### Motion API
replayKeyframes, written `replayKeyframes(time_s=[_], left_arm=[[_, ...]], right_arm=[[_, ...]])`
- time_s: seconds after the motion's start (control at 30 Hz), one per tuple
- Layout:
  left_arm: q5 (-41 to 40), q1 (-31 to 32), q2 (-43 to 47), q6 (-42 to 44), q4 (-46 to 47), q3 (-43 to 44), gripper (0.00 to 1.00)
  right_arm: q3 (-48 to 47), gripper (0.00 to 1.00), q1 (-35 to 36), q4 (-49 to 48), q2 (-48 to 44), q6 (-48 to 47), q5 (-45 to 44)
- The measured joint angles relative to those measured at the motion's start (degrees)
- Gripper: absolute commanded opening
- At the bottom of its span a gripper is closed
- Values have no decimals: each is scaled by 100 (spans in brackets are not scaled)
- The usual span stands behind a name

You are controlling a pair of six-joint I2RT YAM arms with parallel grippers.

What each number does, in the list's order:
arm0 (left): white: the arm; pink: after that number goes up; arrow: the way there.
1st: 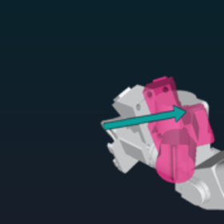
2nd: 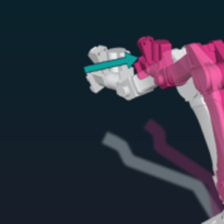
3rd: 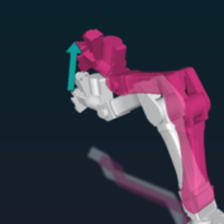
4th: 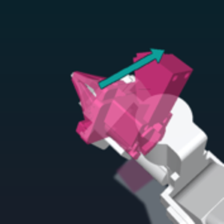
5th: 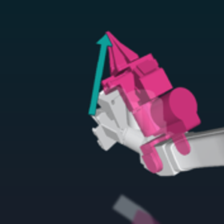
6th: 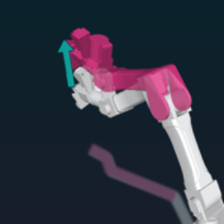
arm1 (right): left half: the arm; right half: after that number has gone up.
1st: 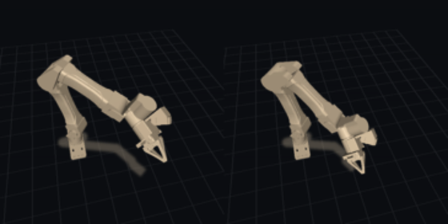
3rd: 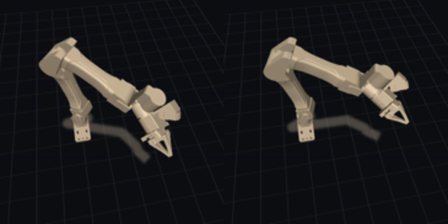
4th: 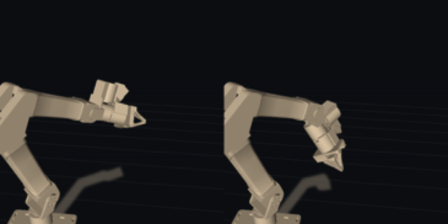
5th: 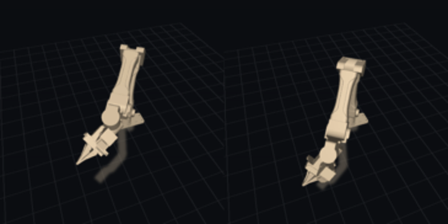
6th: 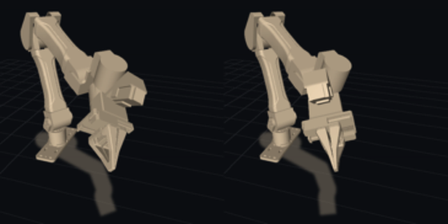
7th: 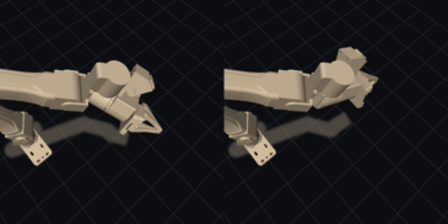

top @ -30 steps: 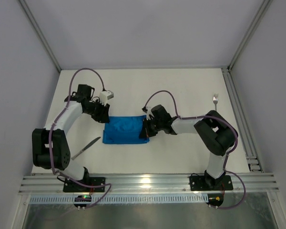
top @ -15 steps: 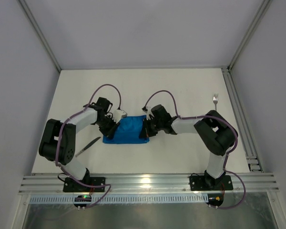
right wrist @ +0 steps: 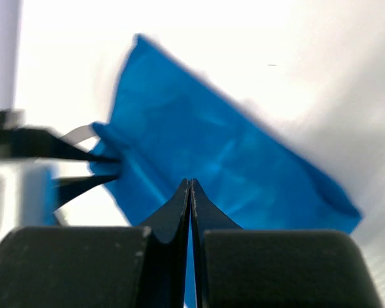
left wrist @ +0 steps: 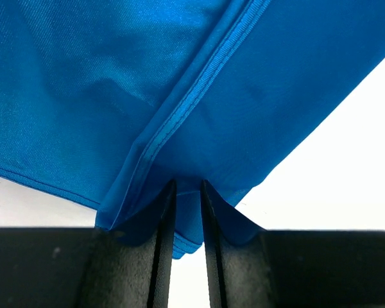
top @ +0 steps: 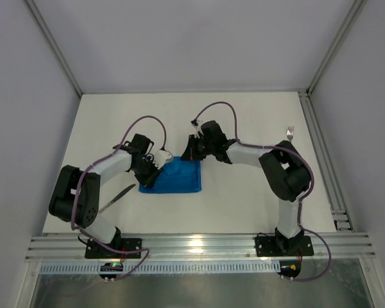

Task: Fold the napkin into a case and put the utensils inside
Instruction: Smooth out the 2/3-rectangle-folded napkin at the center of the board.

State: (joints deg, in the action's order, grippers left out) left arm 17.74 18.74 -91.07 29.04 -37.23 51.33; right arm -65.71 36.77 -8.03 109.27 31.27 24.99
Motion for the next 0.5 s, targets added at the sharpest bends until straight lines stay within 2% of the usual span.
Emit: replayKeyframes(time_s=[0.2, 0.5], left_arm=[[-22, 79, 146, 127, 168, -155, 25], [33, 354, 592, 599, 487, -625, 25]], right_arm=[[-168, 4, -63, 282, 743, 127, -295], [-389, 4, -83, 251, 894, 415, -494]])
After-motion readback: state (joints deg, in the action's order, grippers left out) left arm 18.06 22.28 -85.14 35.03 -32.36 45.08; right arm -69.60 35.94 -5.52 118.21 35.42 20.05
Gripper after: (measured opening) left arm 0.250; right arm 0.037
